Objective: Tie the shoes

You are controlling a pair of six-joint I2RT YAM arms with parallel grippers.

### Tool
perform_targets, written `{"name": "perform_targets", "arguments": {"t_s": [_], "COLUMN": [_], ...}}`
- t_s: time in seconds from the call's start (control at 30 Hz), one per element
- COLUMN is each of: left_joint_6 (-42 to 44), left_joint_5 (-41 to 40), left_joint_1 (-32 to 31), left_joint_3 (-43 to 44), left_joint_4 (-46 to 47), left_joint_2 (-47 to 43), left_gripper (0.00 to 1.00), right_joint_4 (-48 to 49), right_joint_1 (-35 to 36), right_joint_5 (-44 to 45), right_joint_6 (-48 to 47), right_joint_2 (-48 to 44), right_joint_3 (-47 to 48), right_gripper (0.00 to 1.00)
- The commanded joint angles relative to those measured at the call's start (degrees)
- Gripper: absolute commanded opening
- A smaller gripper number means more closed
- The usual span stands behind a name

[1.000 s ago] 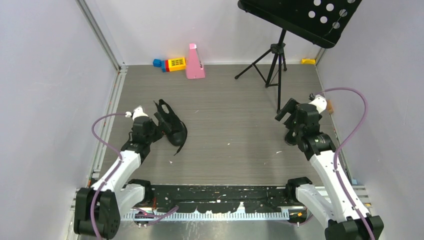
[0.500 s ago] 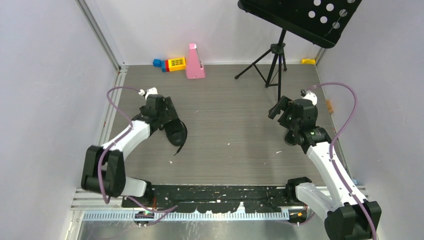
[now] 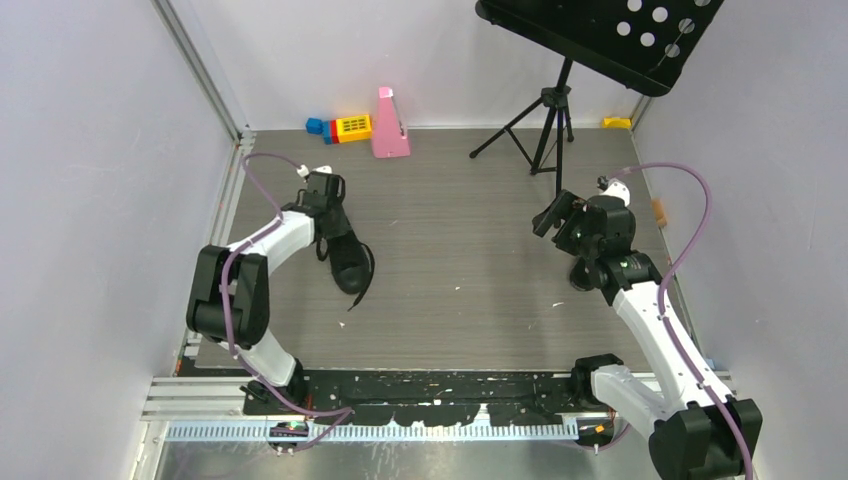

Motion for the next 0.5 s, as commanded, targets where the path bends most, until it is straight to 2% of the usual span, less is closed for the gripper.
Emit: {"name": "perform_targets", "arguments": {"t_s": [0.0,0.13,0.27,0.47], "left_joint_6": [4.1,6.6,6.7,10.0], "left_joint_5": [5.3,4.9,8.8,20.8], "left_joint_1": [-3.7,-10.7,-16.0,-20.3], "left_joint_3": [2.2,1.8,2.6,-0.6], "left_joint_4": [-1.0,1.0,-0.6,-2.9], "left_joint_2": [-2.9,-9.2,-15.0,-25.3], "left_gripper": [0.00,0.00,0.00,0.00], "right_joint_4": [2.1,2.0,2.1,9.5], "right_joint_1": [0.1,0.2,0.2,1.7], "right_joint_5": [-2.8,-6.0,-9.1,-25.0], "right_joint_6": [-0.4,-0.6,-0.9,-0.8], "right_joint_2": [1.2,1.6,0.9,-0.2], "right_joint_3": [2.3,2.7,3.1,0.5], "right_gripper": [0.91,0.89,0.87,0.77]}}
